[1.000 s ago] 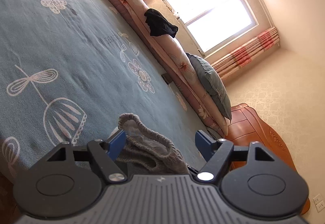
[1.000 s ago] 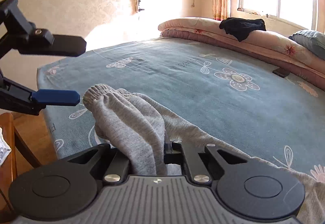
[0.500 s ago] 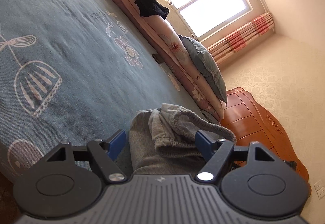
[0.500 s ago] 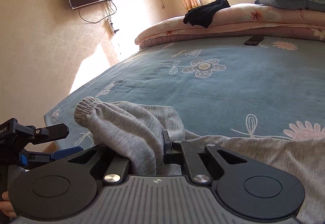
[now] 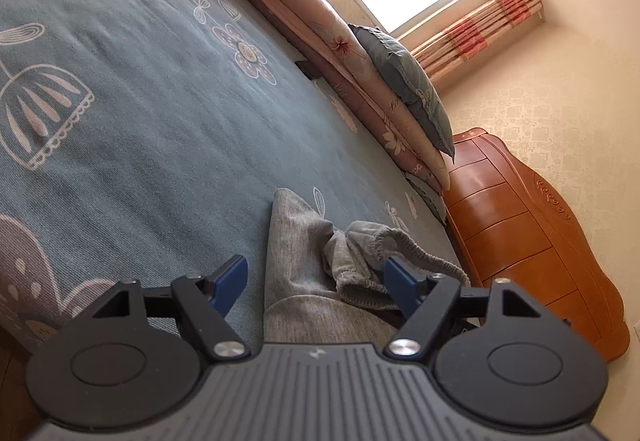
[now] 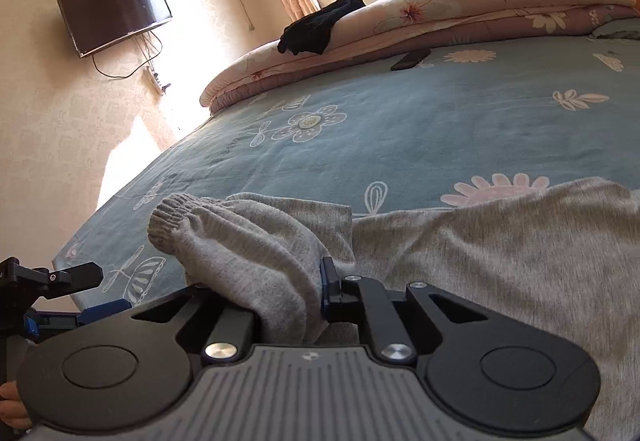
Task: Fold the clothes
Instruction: 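Open both grippers and withdraw from the half-folded sweatpants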
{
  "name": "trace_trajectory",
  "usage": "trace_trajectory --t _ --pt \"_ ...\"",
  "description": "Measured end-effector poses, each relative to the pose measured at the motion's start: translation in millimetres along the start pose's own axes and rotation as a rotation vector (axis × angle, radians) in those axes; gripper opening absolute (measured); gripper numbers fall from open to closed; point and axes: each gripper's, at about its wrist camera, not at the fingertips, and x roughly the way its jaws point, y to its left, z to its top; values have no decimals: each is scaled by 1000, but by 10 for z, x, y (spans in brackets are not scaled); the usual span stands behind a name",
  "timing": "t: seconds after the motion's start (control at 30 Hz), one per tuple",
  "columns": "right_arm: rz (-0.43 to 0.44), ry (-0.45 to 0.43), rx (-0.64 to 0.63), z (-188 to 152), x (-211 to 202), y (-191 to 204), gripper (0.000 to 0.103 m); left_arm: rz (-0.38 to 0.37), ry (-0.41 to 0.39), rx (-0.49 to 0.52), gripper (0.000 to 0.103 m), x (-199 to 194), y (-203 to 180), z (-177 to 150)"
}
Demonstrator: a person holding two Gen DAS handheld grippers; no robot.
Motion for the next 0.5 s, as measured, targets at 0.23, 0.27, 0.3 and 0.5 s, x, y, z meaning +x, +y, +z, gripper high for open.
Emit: trace_trajectory --t 0.23,0.27,0.3,0.5 --pt "-134 90 -146 -171 -137 -10 42 5 37 -18 75 81 -5 -128" --pt "-153 103 -169 -195 -157 -8 50 12 39 -19 75 92 -7 -143" --pt "-173 116 -192 -219 -178 -6 61 20 40 -18 75 98 -9 -160" --pt "-290 192 -330 -361 -300 5 81 92 31 59 76 143 -131 -263"
